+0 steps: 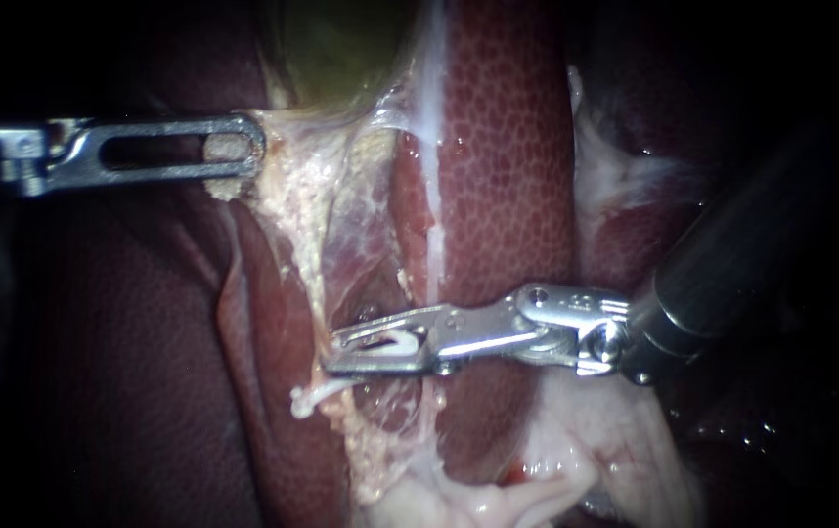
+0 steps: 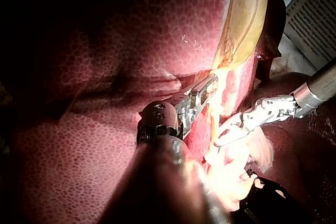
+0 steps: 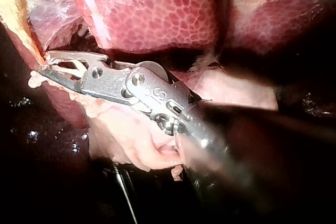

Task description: Clipping second clip left tube

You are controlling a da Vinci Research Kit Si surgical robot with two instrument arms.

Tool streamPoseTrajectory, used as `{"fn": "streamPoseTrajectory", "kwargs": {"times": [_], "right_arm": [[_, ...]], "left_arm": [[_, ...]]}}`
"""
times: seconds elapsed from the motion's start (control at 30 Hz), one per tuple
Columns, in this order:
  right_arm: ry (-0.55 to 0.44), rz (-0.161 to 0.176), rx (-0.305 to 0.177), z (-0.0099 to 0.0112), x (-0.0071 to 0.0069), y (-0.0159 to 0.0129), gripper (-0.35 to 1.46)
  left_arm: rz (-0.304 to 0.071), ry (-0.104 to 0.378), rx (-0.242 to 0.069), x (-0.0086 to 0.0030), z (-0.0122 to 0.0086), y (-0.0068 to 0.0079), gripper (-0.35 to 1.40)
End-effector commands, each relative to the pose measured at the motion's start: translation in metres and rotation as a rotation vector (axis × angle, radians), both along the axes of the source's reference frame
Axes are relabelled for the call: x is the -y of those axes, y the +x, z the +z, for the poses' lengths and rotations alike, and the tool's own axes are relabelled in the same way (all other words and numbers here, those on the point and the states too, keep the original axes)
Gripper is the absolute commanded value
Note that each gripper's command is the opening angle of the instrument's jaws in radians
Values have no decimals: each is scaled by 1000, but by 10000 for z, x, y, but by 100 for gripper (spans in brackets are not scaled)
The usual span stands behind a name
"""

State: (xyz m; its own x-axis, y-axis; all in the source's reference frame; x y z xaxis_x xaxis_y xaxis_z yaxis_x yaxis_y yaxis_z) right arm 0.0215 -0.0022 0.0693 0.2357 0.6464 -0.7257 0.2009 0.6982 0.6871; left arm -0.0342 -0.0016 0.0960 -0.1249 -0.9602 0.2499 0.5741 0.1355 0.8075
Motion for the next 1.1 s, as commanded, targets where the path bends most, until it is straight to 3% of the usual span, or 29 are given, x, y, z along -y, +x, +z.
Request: {"fn": "streamPoseTrajectory", "kwargs": {"times": [0.03, 0.63, 0.9, 1.1], "right_arm": [[0, 0, 0, 0, 0, 0, -10], [0, -1, -1, -1, 1, -1, -5], [8, -5, -2, -6, 1, -5, 36], [8, -12, 0, -11, 2, -9, 44]], "left_arm": [[0, 0, 0, 0, 0, 0, -35], [0, 0, 0, 0, 0, 0, -35], [0, 0, 0, 0, 0, 0, -35], [0, 0, 0, 0, 0, 1, -35]]}}
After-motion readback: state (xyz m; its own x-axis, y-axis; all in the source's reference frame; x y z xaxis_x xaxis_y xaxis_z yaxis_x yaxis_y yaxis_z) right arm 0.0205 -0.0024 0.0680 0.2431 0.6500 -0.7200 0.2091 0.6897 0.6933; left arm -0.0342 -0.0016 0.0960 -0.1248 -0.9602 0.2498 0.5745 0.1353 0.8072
